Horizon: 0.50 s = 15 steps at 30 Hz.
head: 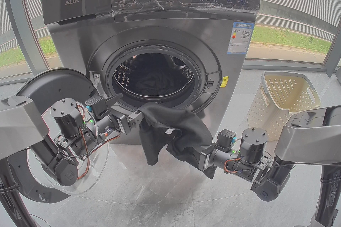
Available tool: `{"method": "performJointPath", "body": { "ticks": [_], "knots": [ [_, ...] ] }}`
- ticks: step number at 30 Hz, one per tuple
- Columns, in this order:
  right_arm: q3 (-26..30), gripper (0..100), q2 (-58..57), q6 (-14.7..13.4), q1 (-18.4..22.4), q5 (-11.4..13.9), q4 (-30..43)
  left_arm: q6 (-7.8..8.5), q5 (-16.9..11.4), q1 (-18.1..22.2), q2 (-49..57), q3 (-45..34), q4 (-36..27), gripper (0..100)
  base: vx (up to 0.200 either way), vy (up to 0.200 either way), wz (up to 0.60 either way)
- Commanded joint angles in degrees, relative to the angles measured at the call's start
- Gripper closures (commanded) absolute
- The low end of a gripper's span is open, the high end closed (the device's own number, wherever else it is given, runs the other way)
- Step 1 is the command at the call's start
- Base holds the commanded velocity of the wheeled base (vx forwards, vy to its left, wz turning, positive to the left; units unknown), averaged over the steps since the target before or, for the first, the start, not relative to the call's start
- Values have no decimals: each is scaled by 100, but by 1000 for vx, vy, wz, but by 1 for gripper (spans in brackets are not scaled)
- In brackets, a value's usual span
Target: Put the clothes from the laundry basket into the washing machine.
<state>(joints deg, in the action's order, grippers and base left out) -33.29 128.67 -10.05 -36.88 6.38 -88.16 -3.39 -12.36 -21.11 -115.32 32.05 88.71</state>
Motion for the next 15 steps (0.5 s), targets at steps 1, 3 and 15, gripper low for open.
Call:
{"method": "performJointPath", "body": {
  "ticks": [1,3,15],
  "knots": [
    [77,100,53,-15,102,-49,-8,-4,-56,90,-17,-32,6,0,0,0,0],
    [77,100,62,-15,260,-75,1,5,-73,99,-17,-50,6,0,0,0,0],
    [42,100,-18,-68,989,-128,10,216,-741,99,-17,-489,15,0,0,0,0]
  ]
}}
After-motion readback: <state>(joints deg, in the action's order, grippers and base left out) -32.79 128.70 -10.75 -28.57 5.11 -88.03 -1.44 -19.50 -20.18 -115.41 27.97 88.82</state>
